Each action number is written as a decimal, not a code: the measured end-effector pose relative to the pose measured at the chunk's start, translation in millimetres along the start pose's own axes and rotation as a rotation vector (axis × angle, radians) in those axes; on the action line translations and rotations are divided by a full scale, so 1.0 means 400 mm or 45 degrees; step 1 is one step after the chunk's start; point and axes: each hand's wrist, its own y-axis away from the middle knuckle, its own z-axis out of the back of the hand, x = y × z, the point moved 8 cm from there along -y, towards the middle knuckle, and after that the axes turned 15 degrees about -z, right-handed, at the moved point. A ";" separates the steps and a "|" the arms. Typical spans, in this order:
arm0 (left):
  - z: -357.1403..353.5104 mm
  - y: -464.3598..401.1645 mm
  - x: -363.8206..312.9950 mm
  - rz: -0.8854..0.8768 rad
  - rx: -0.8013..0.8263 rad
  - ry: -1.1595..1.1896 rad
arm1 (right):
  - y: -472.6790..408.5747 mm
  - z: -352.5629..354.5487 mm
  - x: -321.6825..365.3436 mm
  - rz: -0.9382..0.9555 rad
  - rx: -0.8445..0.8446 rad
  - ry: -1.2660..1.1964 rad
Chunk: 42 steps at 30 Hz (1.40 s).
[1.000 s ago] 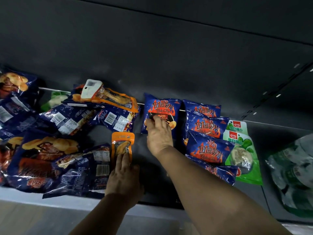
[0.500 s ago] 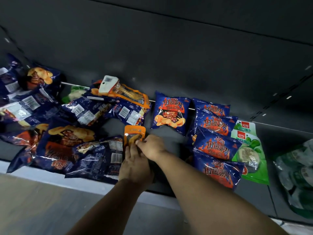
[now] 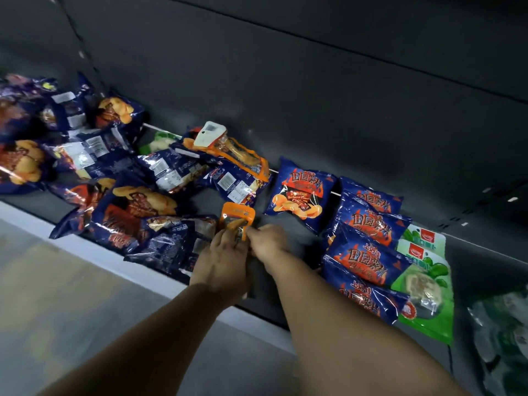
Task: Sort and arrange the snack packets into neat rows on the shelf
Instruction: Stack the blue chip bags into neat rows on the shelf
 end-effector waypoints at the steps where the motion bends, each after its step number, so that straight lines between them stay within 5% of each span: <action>1: 0.026 0.007 0.005 -0.001 -0.035 -0.062 | 0.004 0.005 0.012 0.018 0.009 -0.019; 4: 0.077 0.042 0.062 0.085 0.035 -0.238 | 0.026 0.015 0.044 0.077 0.027 -0.090; 9: 0.066 0.110 0.207 0.344 0.458 -0.450 | 0.057 -0.018 0.062 0.124 0.062 -0.088; 17: 0.038 0.094 0.212 0.180 0.233 -0.541 | 0.061 -0.038 0.046 0.161 -0.071 0.432; 27: 0.118 0.075 0.278 -0.144 0.076 -0.350 | 0.054 -0.082 0.080 -0.028 -0.168 0.450; 33: 0.237 0.068 0.329 -0.100 -0.563 0.493 | 0.064 -0.115 0.073 -0.100 -0.231 0.355; 39: 0.207 0.021 0.326 0.103 -0.614 1.387 | 0.085 -0.175 0.087 -0.115 -0.215 0.152; 42: 0.166 0.010 0.317 0.149 -0.575 1.615 | 0.085 -0.212 0.088 -0.092 -0.264 0.317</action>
